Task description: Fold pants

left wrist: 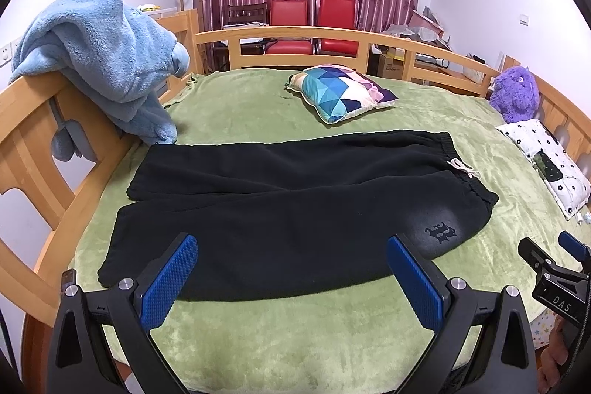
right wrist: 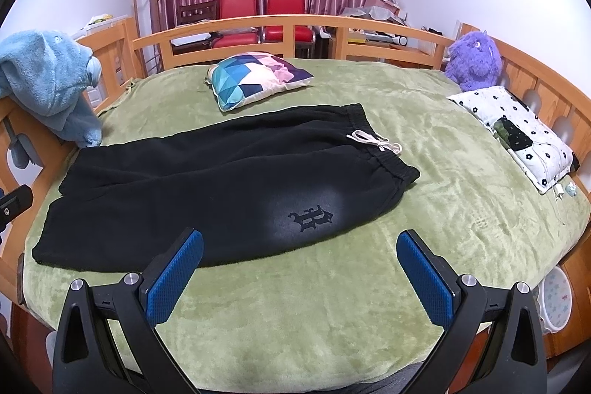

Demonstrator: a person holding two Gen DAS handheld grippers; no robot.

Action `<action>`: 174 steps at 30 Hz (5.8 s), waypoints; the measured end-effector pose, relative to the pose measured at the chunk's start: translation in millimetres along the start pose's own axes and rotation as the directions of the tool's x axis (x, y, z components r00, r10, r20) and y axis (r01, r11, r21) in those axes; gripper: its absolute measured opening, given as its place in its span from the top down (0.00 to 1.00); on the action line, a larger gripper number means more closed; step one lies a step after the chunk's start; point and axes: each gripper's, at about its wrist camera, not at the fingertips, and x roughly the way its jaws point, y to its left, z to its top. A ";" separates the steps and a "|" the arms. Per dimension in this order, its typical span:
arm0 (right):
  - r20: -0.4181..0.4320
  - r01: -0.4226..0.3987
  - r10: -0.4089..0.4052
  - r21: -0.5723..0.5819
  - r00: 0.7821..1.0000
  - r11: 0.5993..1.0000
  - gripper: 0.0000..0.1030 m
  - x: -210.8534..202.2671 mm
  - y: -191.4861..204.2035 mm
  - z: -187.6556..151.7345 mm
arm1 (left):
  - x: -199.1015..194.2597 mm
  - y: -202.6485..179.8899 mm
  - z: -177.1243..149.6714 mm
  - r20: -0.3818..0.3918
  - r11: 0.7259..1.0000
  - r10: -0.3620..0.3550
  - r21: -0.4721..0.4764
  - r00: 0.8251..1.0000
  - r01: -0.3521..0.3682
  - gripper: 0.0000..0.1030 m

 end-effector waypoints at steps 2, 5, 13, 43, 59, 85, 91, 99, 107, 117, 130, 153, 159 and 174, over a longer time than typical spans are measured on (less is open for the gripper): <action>-0.001 0.000 0.000 0.010 1.000 1.000 0.00 4.4 -0.7 0.9 | 4.2 0.7 1.3 -0.005 1.000 0.002 -0.004 1.000 -0.002 0.00; 0.002 -0.019 0.019 0.016 1.000 1.000 0.00 11.9 -3.3 1.4 | 14.7 1.6 4.8 -0.015 1.000 0.001 -0.007 1.000 -0.001 0.00; 0.038 -0.030 0.031 -0.019 0.999 0.999 0.00 42.2 -2.2 -7.5 | 51.7 9.1 2.3 -0.053 1.000 0.005 -0.003 0.999 -0.005 0.00; -0.271 -0.112 0.207 0.327 0.940 0.938 0.30 264.7 -67.6 -56.3 | 228.5 143.5 -132.8 -0.344 0.926 -0.107 -0.377 0.933 -0.032 0.11; -0.086 -0.228 0.257 0.258 0.963 0.939 0.89 266.8 -55.7 17.7 | 229.2 180.4 -53.4 -0.254 0.919 -0.098 -0.394 0.962 -0.010 0.90; -0.128 -0.261 0.274 0.107 0.953 0.959 0.61 457.8 43.0 198.7 | 404.5 133.0 142.5 -0.196 0.974 0.188 -0.086 0.962 -0.208 0.74; -0.119 -0.247 0.249 0.036 0.961 0.968 0.36 404.4 27.9 160.0 | 337.4 113.1 112.6 -0.103 0.986 0.156 -0.040 0.982 -0.161 0.27; -0.203 -0.233 0.260 0.151 0.944 0.961 0.29 369.1 -41.6 79.5 | 321.4 114.0 18.8 -0.242 0.965 -0.095 -0.259 0.966 0.031 0.26; -0.232 -0.280 0.389 0.391 0.892 0.877 0.29 415.8 -73.7 64.1 | 357.5 127.4 -7.6 -0.256 0.904 -0.221 -0.417 0.941 0.098 0.28; -0.160 -0.242 0.333 0.416 0.929 0.876 0.18 461.8 -60.6 92.2 | 407.6 137.5 19.3 -0.211 0.843 -0.221 -0.531 0.952 0.078 0.24; -0.006 -0.257 0.296 0.482 0.955 0.837 0.90 380.0 -91.7 87.3 | 351.3 123.3 6.1 -0.254 0.881 -0.167 -0.473 0.953 0.028 0.84; -0.241 0.046 0.049 0.373 0.969 0.927 0.50 136.4 -253.4 -124.3 | 141.0 42.8 -134.3 -0.387 0.960 -0.246 -0.222 0.889 0.169 0.53; -0.206 0.035 0.045 0.370 0.978 0.928 0.50 111.2 -231.5 -114.9 | 120.6 95.6 -121.6 -0.301 0.969 -0.205 -0.196 0.931 0.150 0.50; -0.235 0.026 0.045 0.290 0.971 0.957 0.50 134.7 -126.1 -66.3 | 201.1 215.6 -124.5 -0.267 0.893 -0.235 -0.438 0.935 0.099 0.48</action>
